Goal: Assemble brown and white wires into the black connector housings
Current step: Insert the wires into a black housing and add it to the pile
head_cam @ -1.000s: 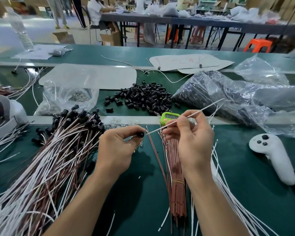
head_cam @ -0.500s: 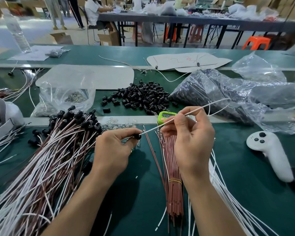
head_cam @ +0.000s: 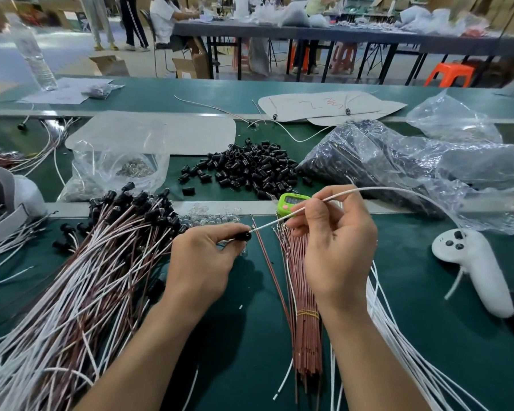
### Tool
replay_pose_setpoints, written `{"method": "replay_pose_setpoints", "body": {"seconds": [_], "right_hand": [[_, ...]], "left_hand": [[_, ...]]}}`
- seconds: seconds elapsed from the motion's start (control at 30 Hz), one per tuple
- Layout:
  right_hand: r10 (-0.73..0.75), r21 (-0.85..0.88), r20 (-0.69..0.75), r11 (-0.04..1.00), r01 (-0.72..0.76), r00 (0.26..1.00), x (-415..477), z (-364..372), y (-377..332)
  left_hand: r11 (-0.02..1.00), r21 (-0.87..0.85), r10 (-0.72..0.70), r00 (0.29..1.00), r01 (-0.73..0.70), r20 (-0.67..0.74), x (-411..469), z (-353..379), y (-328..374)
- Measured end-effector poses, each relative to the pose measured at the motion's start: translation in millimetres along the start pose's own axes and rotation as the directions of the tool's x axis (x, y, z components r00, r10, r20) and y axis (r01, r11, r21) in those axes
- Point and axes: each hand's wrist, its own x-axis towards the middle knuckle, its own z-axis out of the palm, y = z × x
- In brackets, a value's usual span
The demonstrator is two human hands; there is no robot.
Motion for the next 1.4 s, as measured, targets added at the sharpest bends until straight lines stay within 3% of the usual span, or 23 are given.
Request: {"method": "replay_pose_setpoints", "body": {"seconds": [0.6, 0.97, 1.13, 1.4], "right_hand": [[-0.091, -0.147, 0.022, 0.985, 0.093, 0.996, -5, 3, 1], [-0.031, -0.114, 0.034, 0.993, 0.035, 0.999, -6, -1, 7], [-0.023, -0.177, 0.052, 0.984, 0.032, 0.998, -8, -2, 6], [-0.028, -0.372, -0.123, 0.928, -0.020, 0.992, -12, 2, 6]], "left_hand": [[0.987, 0.159, -0.017, 1.000, 0.019, -0.016, -5, -1, 2], [0.972, 0.228, -0.053, 0.998, 0.059, -0.034, -6, 1, 5], [0.970, 0.235, -0.061, 0.998, 0.063, -0.016, -7, -1, 9], [0.930, 0.368, 0.033, 0.999, -0.018, -0.033, -10, 0, 15]]}}
